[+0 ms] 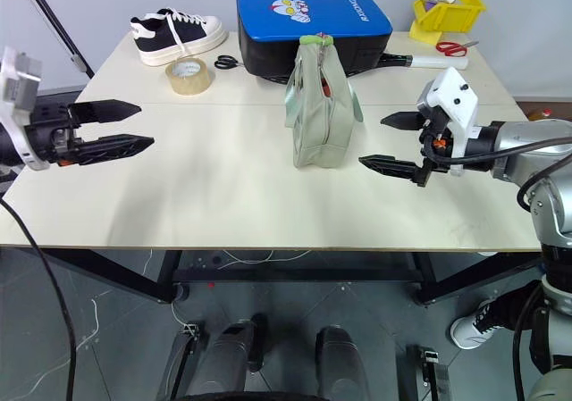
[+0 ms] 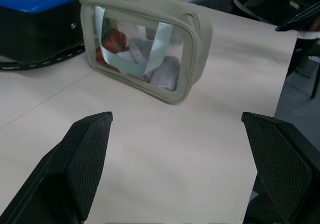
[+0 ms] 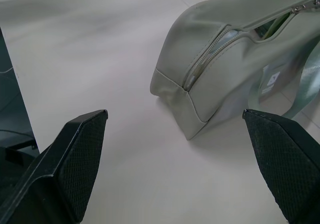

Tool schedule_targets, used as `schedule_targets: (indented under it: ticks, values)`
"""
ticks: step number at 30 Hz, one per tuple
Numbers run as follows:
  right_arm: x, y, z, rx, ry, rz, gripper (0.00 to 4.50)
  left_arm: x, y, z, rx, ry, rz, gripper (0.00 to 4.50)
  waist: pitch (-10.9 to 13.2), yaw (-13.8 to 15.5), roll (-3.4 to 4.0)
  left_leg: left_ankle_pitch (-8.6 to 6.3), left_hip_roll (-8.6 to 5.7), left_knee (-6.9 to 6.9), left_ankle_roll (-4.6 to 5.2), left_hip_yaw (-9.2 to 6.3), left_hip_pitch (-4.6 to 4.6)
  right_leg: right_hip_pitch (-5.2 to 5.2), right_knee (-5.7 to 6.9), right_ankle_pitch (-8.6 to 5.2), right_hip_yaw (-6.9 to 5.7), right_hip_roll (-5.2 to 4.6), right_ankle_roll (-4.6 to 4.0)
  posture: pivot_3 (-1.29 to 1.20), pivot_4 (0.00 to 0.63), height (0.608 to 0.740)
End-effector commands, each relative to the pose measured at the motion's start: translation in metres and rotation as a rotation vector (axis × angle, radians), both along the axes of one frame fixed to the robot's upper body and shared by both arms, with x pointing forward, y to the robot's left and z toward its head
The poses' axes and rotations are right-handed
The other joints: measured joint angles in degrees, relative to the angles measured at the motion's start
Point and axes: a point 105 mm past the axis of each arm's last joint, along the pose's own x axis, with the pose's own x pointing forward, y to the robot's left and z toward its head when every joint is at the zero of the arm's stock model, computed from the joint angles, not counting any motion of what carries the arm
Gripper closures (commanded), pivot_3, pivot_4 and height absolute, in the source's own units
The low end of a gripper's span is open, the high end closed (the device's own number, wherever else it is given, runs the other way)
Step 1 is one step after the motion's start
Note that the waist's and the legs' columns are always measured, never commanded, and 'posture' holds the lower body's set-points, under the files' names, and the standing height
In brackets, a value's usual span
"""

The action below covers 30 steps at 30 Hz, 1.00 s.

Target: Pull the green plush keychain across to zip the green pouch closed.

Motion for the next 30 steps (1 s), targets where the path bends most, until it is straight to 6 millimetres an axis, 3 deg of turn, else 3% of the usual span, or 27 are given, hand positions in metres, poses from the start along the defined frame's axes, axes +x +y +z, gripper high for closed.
schedule_targets:
  ticks: [1, 12, 15, 21, 24, 30]
  values:
    - [-0.006, -0.001, 0.015, 0.000, -0.065, 0.006, 0.00, -0.001, 0.000, 0.010, 0.002, -0.031, -0.006, 0.09, 0.0, 0.0, 0.00, 0.00, 0.00, 0.01, 0.00, 0.00, 0.00, 0.00, 0.01, 0.00, 0.00, 0.00, 0.00, 0.00, 0.150, 0.724]
    - [-0.003, 0.004, 0.017, 0.010, -0.064, 0.011, 0.00, 0.001, 0.003, 0.017, -0.026, -0.051, 0.012, 0.09, 0.0, 0.0, 0.00, 0.00, 0.00, 0.07, 0.00, 0.02, 0.00, 0.00, 0.03, 0.00, 0.03, 0.00, 0.01, 0.00, 0.150, 0.724]
    - [0.003, 0.008, 0.022, 0.023, -0.045, -0.019, 0.00, -0.001, 0.003, 0.026, -0.089, -0.075, 0.003, 0.09, 0.0, 0.0, 0.00, 0.00, 0.00, 0.09, 0.00, 0.04, 0.00, 0.00, 0.03, 0.00, 0.04, -0.01, 0.01, 0.00, 0.150, 0.724]
    - [0.040, 0.031, 0.046, 0.082, 0.098, -0.136, 0.00, -0.003, 0.001, 0.056, -0.250, -0.152, -0.024, 0.09, 0.0, -0.5, 0.00, -0.01, 0.12, 0.20, -0.01, -0.04, -0.02, -0.11, 0.09, 0.13, 0.15, 0.01, -0.07, 0.00, 0.150, 0.724]
    - [0.053, 0.051, 0.058, 0.103, 0.149, -0.138, 0.00, -0.004, -0.001, 0.057, -0.258, -0.153, -0.041, 0.09, 0.0, -0.4, 0.00, -0.01, 0.16, 0.15, -0.02, -0.02, -0.01, -0.15, 0.09, 0.13, 0.19, 0.03, -0.07, 0.00, 0.150, 0.724]
    - [0.097, 0.093, 0.076, 0.129, 0.186, -0.232, 0.00, -0.001, -0.003, 0.055, -0.237, -0.150, -0.045, 0.09, 0.0, -0.5, 0.00, 0.00, 0.01, 0.13, 0.00, 0.33, -0.05, -0.23, 0.12, 0.28, 0.27, 0.22, 0.19, 0.00, 0.150, 0.724]
